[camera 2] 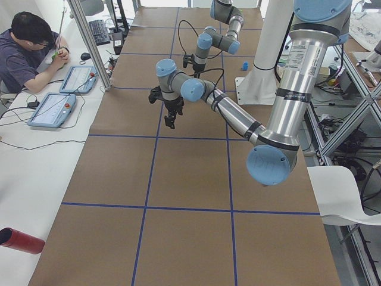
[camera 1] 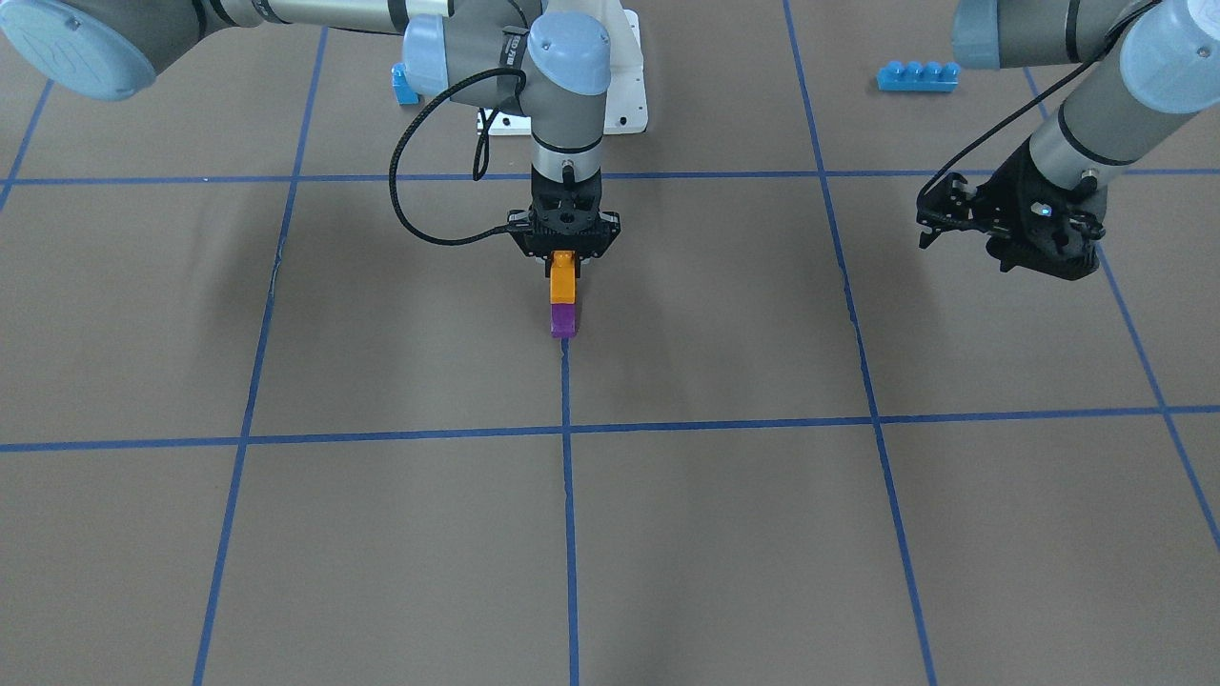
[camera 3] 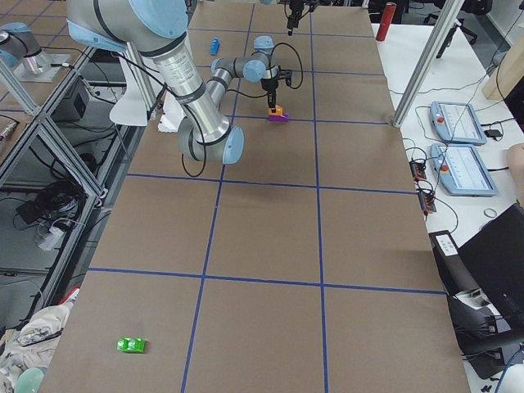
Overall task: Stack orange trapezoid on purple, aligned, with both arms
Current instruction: 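Lower the orange trapezoid onto the purple block and align it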
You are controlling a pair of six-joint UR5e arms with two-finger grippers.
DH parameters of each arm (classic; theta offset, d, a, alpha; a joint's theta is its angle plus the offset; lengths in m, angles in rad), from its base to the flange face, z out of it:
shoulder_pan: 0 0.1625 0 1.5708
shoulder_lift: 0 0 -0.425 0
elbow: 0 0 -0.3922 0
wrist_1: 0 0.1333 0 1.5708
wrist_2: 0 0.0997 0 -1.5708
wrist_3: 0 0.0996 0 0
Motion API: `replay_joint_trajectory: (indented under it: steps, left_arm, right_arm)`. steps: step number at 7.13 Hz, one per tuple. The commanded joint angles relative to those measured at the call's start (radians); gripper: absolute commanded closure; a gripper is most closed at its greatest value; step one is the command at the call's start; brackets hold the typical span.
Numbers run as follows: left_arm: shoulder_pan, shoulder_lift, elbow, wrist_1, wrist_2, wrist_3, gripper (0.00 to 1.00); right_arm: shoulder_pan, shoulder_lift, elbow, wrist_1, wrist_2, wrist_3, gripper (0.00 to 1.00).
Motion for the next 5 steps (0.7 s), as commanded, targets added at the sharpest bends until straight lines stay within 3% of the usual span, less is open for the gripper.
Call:
replay_joint_trajectory:
  steps: [1,2,5]
  left_arm:
    - [0.0,0.0,0.0,0.0,0.0,0.0,0.0]
    - [0.0,0.0,-0.001,0.0,0.0,0.0,0.0]
    - [0.0,0.0,-0.006,0.0,0.0,0.0,0.0]
  right_arm:
    - [0.0,-0.002,-0.002,0.0,0.001,-0.005,0.86]
    - [0.001,-0.002,0.0,0.0,-0.001,0.009,0.01]
    - [0.017,0.004,0.018,-0.006,0.014,0.006,0.01]
